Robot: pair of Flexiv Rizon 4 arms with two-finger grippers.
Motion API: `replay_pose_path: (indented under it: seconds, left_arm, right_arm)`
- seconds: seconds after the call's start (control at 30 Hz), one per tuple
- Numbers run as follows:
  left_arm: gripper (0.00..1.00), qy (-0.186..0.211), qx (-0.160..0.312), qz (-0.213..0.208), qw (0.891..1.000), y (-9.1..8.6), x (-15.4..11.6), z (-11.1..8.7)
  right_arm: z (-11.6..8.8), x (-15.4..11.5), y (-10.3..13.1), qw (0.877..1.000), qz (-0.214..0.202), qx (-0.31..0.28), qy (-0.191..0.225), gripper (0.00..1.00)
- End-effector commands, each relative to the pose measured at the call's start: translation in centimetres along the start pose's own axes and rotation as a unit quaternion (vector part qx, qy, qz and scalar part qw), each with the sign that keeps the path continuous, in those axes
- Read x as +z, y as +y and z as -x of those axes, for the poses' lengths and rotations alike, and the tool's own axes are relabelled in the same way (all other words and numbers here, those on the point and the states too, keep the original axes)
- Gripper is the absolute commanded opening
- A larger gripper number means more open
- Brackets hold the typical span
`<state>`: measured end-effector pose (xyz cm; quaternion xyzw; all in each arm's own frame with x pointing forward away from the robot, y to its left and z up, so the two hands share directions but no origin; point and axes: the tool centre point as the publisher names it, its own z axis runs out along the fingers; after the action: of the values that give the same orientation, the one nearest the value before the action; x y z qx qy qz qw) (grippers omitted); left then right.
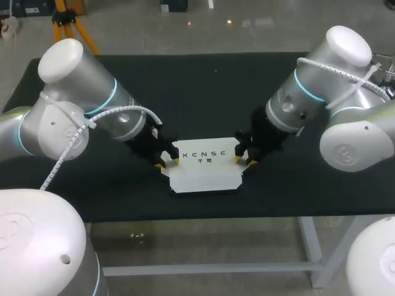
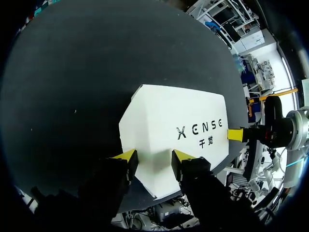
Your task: Assemble the packaging by folding the flat box into shape, placing the metal phone stand inside, and closing the box properly
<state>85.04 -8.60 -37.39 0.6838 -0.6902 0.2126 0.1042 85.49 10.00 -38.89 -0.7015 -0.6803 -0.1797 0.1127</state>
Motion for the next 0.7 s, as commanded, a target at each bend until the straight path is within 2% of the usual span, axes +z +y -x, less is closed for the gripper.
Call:
replay_pose_path:
  seconds: [0.03, 0.33, 0.7]
  left_arm:
    - [0.48, 0.008, 0.001, 0.007, 1.0, -0.2, 0.8, -0.1]
    - [0.45, 0.022, -0.004, 0.017, 1.0, -0.3, 1.0, -0.1]
    - [0.47, 0.046, -0.023, 0.034, 0.998, -0.2, 1.1, 0.2]
  right_arm:
    - [-0.3, 0.6, 0.0, 1.0, -0.003, -0.002, 0.004, 0.4]
    - [-0.8, 1.1, 0.1, 1.0, -0.007, -0.003, 0.02, 0.39]
    - [-0.8, 1.7, 0.2, 0.999, -0.013, 0.008, 0.046, 0.4]
